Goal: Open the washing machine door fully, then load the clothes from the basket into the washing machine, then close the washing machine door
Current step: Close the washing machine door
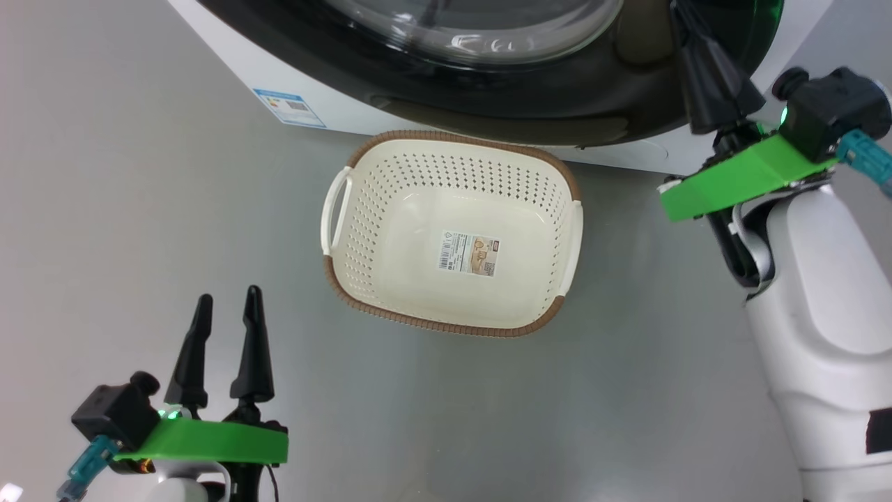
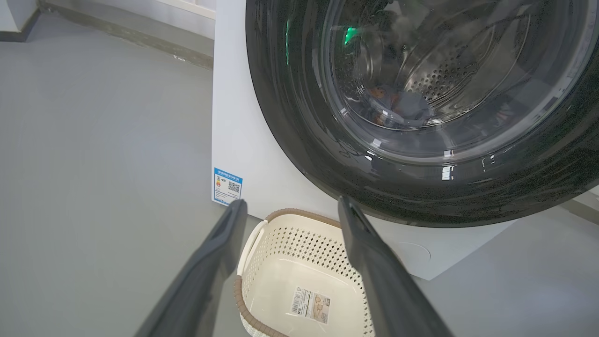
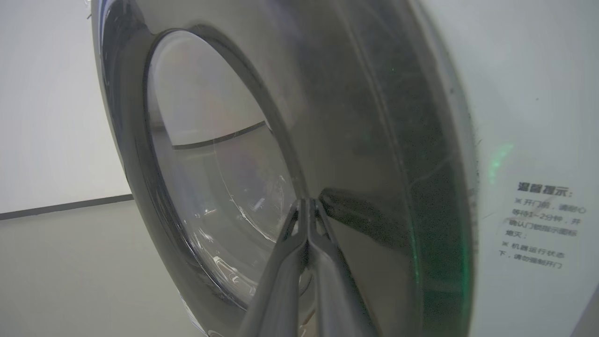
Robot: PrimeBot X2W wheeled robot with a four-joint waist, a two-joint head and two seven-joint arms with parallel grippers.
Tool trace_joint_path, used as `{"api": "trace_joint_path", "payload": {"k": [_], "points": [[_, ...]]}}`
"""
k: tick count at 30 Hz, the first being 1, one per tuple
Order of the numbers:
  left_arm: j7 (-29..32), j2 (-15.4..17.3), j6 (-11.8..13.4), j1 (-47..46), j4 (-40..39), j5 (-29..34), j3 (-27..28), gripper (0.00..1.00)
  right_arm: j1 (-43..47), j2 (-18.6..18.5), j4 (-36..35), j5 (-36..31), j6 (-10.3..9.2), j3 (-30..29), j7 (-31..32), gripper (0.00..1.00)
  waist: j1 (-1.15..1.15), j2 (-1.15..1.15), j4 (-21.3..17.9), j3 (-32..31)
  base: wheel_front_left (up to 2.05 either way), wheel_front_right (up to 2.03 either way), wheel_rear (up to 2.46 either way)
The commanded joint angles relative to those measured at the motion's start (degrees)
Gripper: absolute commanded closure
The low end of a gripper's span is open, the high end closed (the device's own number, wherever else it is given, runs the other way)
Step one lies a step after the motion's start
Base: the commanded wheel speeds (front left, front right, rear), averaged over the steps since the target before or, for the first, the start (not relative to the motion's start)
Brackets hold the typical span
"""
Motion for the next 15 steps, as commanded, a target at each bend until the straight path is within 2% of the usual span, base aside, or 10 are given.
{"api": "trace_joint_path", "payload": {"k": [1,5,9,15], "points": [[-0.5,1.1,-0.5,-1.3,-1.6,-0.3,1.6,0.00,-1.9,0.5,-1.1,-0.7,0.07,1.0,-0.3,1.00,0.00,0.00,0.3,0.2,0.00,0.00,0.00],[-0.5,1.1,-0.4,-1.4,-2.0,-0.7,0.5,0.00,-5.1,-0.9,0.6,-2.0,0.07,0.4,-0.3,1.00,0.00,0.00,0.9,0.3,0.00,0.00,0.00],[-0.5,1.1,-0.3,-1.5,-2.2,-1.2,-0.3,0.00,-7.7,-1.8,2.4,-3.6,0.07,-2.5,-0.3,1.00,0.00,0.00,1.6,0.1,0.00,0.00,0.00],[-0.5,1.1,-0.2,-1.1,-2.3,-1.5,-0.9,0.00,-8.3,-1.9,4.5,-5.7,0.07,-5.7,-0.3,1.00,0.00,0.00,1.9,-0.8,0.00,0.00,0.00]]}}
